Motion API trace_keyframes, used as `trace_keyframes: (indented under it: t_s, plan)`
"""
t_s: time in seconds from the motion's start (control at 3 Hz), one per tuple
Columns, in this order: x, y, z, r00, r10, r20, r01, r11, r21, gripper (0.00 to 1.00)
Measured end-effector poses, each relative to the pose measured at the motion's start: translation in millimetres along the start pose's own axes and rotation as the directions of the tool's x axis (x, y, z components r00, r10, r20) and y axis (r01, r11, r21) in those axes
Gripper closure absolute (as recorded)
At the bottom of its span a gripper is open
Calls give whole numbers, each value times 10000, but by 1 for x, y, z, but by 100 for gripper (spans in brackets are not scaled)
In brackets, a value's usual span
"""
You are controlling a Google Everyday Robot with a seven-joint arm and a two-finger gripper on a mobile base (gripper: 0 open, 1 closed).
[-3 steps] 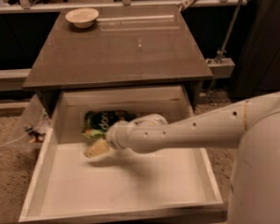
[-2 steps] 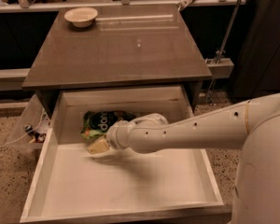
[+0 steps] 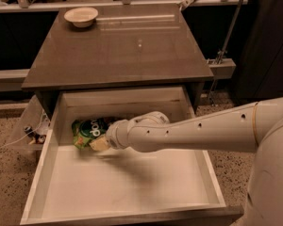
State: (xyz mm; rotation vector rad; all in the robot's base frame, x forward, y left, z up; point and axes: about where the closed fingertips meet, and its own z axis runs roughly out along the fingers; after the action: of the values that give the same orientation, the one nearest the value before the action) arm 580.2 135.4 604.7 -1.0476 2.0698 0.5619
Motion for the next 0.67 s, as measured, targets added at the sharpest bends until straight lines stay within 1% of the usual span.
trace_keyframes:
  t_s: [0.33,0.67]
  plan:
    - [4,-5,-8,9996,-178,-207,175,9998,-132,89]
    - [-11,-25,-48,9970,-678,-361,675,9977,-89,100]
